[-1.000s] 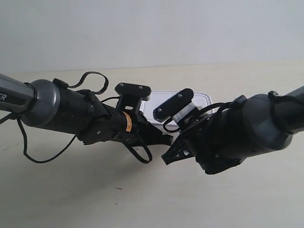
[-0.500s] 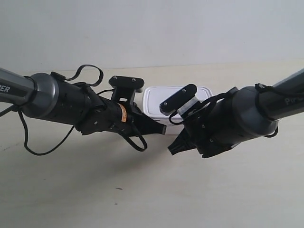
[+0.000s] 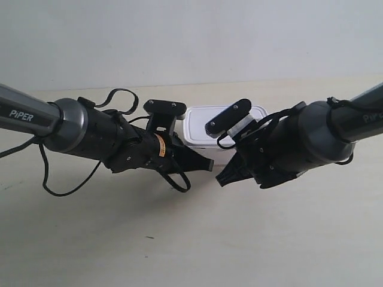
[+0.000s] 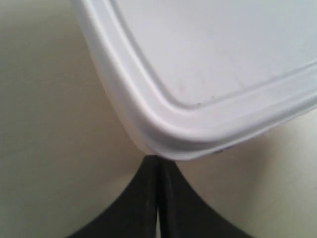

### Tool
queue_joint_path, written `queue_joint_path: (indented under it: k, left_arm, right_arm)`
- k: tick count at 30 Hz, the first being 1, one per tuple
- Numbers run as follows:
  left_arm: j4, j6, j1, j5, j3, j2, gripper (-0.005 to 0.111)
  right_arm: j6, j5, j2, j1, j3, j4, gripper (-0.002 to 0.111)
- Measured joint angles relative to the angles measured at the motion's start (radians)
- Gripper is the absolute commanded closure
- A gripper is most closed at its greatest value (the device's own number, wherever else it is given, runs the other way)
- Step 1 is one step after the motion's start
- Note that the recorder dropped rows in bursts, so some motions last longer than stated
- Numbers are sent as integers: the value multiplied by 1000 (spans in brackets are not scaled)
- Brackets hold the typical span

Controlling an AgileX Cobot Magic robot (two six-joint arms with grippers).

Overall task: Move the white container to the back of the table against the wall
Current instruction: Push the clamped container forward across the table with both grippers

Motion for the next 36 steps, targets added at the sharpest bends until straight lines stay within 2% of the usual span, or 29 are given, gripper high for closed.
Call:
queue_joint_path:
  k: [5,11,24,36]
  left_arm:
    - [2,0,0,-35,-2,0,107]
    - [4,0,0,-46,-24,2,107]
    - [6,0,0,-23,-98,12,107]
    - [8,0,0,-11,-186,92,107]
  right_arm:
    - [0,-27,0,-47,0,-4,108]
    - [2,-68,0,-49,-9,-16,108]
    - [-2,-78,2,-55,-66,-12,108]
    - [-2,-136,49,-119,-94,-20,108]
